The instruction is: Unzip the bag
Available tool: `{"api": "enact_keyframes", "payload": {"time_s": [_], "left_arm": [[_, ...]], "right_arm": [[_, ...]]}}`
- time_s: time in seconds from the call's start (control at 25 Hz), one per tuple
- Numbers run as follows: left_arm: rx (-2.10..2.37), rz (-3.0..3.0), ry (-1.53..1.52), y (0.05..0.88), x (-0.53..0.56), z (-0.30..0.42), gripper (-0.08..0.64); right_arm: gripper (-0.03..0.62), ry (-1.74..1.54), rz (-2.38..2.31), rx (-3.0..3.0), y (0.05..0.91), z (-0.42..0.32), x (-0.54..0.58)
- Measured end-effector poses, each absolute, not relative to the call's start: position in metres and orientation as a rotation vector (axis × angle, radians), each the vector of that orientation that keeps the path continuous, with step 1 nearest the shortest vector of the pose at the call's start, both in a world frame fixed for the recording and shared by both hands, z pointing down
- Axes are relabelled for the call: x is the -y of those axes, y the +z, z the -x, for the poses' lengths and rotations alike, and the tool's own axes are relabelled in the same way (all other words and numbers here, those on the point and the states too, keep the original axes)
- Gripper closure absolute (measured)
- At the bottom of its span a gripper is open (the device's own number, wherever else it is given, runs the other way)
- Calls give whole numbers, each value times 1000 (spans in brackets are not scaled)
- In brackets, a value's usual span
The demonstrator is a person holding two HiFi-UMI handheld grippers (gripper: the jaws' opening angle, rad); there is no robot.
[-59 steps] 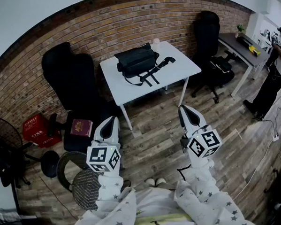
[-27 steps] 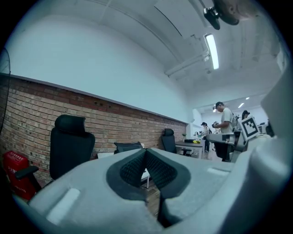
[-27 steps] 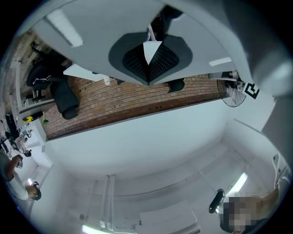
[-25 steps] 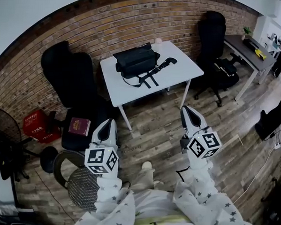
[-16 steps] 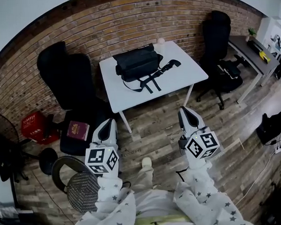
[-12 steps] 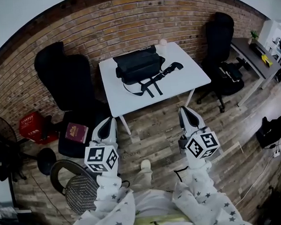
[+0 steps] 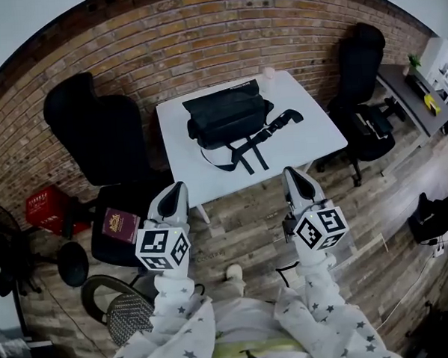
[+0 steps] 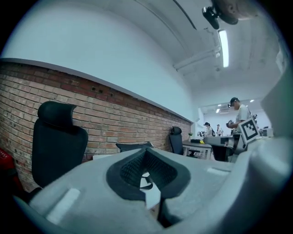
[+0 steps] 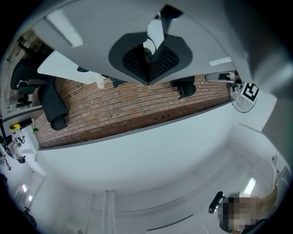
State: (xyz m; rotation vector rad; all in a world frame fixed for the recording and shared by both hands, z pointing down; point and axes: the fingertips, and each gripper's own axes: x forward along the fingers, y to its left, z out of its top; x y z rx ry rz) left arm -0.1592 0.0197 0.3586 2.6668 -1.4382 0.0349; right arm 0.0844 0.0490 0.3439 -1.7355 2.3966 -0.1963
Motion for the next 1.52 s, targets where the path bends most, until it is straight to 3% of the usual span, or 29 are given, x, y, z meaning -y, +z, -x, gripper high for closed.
{"api": "enact_keyframes", "payload": {"time_s": [0.64, 1.52], "left_arm": [[1373, -2629, 86, 385, 57, 149, 561], [1615, -2464, 59, 385, 196, 122, 560]], "right_arm": [[584, -287, 1770, -2398, 367, -89, 27], [584, -333, 1474, -2591, 364, -111, 211]]}}
